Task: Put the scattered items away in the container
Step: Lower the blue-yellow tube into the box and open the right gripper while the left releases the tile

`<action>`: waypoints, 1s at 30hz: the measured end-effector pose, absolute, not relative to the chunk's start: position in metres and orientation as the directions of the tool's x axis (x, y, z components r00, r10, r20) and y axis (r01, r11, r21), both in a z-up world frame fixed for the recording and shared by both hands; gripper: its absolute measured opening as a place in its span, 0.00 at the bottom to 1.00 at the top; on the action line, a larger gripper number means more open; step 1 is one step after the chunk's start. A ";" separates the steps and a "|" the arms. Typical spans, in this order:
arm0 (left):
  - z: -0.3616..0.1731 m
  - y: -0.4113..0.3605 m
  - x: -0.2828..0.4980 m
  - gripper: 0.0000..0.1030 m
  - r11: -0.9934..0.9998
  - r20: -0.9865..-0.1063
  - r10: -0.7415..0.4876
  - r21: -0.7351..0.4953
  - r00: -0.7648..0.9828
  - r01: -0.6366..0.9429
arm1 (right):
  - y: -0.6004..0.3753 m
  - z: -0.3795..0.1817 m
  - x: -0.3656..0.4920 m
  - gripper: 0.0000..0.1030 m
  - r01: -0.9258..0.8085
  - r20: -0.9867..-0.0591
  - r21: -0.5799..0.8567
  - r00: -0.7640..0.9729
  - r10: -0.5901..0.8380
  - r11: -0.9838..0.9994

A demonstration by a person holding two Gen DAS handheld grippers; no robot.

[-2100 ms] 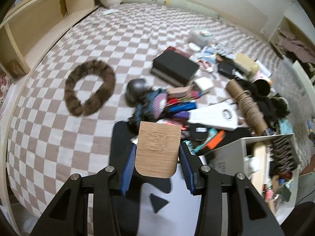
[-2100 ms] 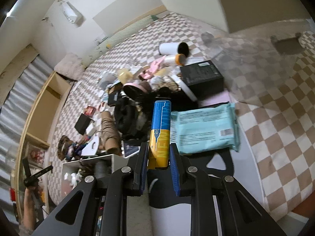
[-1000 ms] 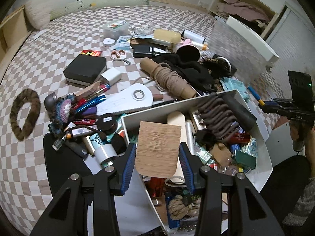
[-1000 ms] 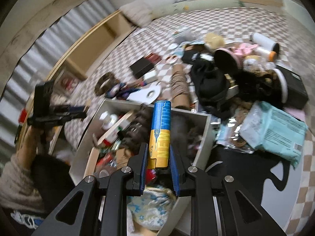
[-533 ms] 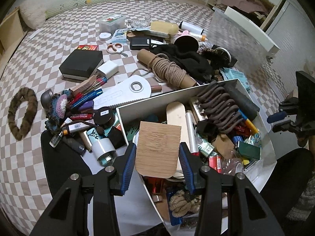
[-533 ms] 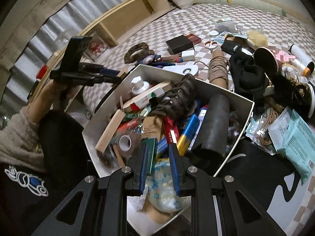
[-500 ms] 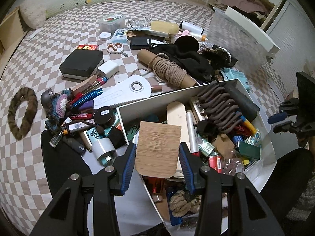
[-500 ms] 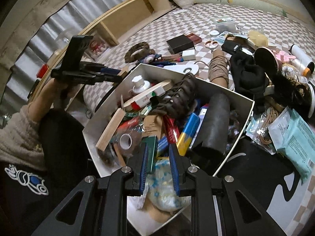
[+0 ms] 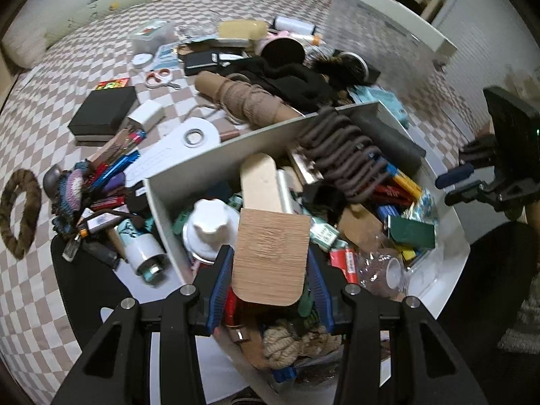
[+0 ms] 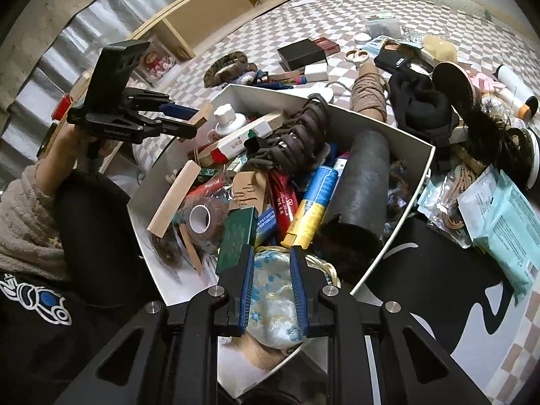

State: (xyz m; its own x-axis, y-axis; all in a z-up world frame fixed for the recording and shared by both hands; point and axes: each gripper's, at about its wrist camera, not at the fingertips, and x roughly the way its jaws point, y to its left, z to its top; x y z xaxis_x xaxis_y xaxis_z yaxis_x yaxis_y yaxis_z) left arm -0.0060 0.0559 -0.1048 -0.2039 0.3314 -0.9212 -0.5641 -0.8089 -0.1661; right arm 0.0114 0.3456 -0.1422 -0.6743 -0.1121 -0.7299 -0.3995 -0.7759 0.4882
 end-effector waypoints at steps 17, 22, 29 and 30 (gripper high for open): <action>-0.104 0.060 -0.007 0.69 -0.810 -0.909 0.359 -0.191 -0.212 -0.554 | 0.341 -0.140 -0.003 0.22 -0.381 -0.746 0.467 -0.654 -0.124 -0.798; -0.104 0.057 -0.009 0.69 -0.818 -0.909 0.358 -0.194 -0.215 -0.541 | 0.341 -0.140 -0.010 0.22 -0.411 -0.767 0.449 -0.633 -0.107 -0.793; -0.114 0.066 -0.003 0.69 -0.804 -0.933 0.298 -0.131 -0.202 -0.580 | 0.340 -0.138 -0.033 0.22 -0.487 -0.832 0.372 -0.552 -0.052 -0.791; -0.115 0.067 -0.002 0.70 -0.803 -0.934 0.292 -0.124 -0.204 -0.583 | 0.340 -0.138 -0.035 0.22 -0.493 -0.839 0.361 -0.542 -0.045 -0.792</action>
